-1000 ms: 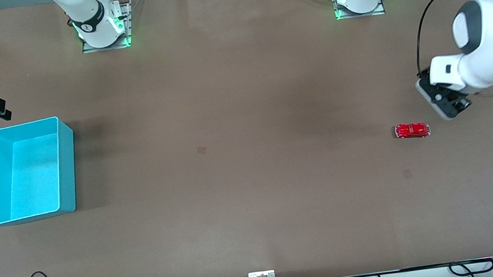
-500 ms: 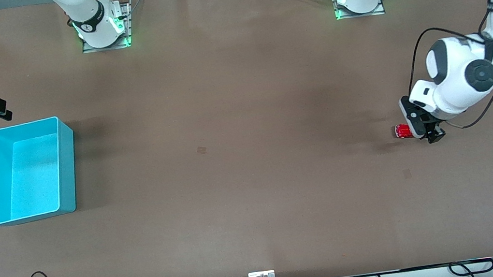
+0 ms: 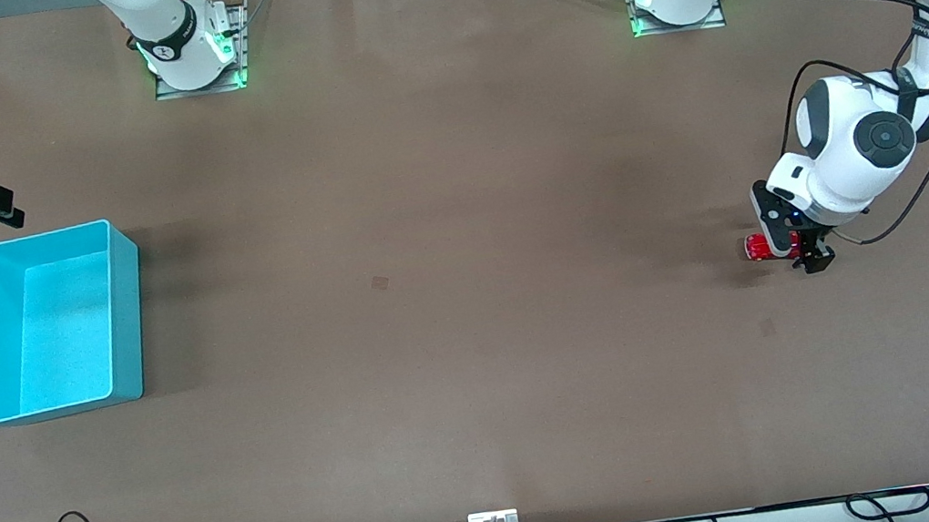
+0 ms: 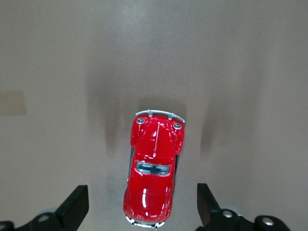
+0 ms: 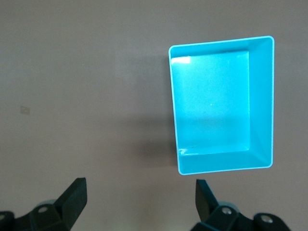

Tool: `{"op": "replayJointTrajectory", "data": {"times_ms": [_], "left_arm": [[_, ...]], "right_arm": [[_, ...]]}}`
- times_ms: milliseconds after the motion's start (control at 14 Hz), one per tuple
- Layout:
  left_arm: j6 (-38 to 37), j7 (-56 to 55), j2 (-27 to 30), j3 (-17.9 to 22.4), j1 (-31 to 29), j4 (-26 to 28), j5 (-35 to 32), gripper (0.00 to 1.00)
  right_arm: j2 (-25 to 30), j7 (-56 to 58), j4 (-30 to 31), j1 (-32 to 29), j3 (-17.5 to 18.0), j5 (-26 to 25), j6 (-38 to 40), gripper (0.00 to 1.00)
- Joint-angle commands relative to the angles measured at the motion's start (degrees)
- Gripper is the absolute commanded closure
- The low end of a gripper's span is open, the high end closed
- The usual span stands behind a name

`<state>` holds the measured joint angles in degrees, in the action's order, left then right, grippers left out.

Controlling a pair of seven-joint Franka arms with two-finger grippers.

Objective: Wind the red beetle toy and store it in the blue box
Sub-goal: 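Press the left gripper down onto the red car's roof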

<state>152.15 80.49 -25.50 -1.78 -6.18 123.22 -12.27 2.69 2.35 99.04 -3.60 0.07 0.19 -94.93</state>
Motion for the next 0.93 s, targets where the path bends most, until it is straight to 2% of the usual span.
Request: {"op": "replayJointTrajectory", "data": {"times_ms": [0, 71, 143, 214, 357, 643, 857], "left_arm": [[2.3, 2.8, -0.8, -0.1, -0.6, 0.9, -1.4, 0.27], [2.3, 2.9, -0.8, -0.1, -0.6, 0.8, -1.4, 0.51], [2.2, 2.9, -0.8, -0.1, -0.5, 0.8, -1.4, 0.68], [2.2, 2.9, -0.8, -0.1, -0.6, 0.8, -1.4, 0.78], [2.0, 3.0, -0.8, -0.1, -0.6, 0.8, -1.4, 0.84], [1.8, 3.1, -1.8, -0.1, -2.3, 0.6, -1.4, 0.84], [1.8, 7.9, -3.4, -0.3, -8.4, -1.1, -1.4, 0.84]], "right_arm": [[0.1, 0.2, -0.2, 0.2, 0.0, 0.0, 0.6, 0.0], [0.1, 0.2, -0.2, 0.2, 0.0, 0.0, 0.6, 0.0], [0.1, 0.4, -0.2, 0.2, 0.0, 0.0, 0.6, 0.0], [0.1, 0.3, -0.2, 0.2, 0.0, -0.1, 0.6, 0.0], [0.1, 0.2, -0.2, 0.2, 0.0, -0.1, 0.6, 0.0], [0.2, -0.1, -0.2, 0.2, 0.0, 0.0, 0.6, 0.0], [0.2, -0.1, -0.2, 0.2, 0.0, -0.1, 0.6, 0.0]]}}
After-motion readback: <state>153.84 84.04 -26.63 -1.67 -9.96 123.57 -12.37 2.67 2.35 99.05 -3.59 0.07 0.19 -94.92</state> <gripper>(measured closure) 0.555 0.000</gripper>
